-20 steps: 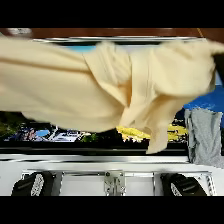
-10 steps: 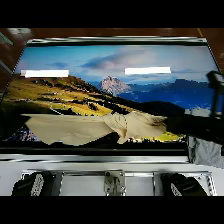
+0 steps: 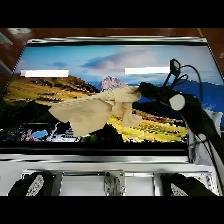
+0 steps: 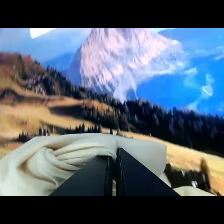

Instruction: Fold the shirts.

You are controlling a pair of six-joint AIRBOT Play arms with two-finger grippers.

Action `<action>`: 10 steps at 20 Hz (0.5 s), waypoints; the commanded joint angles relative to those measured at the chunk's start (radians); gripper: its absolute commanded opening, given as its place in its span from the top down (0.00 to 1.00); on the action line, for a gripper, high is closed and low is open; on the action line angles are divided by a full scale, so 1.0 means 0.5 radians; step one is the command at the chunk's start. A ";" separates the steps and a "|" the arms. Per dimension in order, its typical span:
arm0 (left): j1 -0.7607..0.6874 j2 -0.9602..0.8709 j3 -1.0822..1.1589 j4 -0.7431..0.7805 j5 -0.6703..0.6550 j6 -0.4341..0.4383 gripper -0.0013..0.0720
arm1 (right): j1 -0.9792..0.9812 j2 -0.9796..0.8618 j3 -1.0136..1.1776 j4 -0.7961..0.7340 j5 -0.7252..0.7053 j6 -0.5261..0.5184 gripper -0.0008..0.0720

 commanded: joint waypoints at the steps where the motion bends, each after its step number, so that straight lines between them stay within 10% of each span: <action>1: -0.249 -0.438 -0.047 -0.039 0.367 0.092 0.93 | 0.000 -0.376 -0.009 0.204 -0.303 0.000 0.90; 5: -0.452 -0.861 -0.042 -0.064 0.527 0.089 0.93 | -0.002 -0.528 -0.009 0.226 -0.157 0.000 0.88; 6: -0.440 -0.914 -0.027 -0.076 0.526 0.089 0.92 | -0.005 -0.523 -0.008 0.225 -0.182 0.000 0.71; 8: -0.359 -0.929 0.032 -0.076 0.499 0.081 0.58 | -0.045 -0.478 0.008 0.214 -0.217 -0.009 0.15; 10: -0.177 -0.917 0.154 -0.074 0.306 0.083 0.07 | -0.140 -0.372 0.025 0.159 -0.201 -0.024 0.13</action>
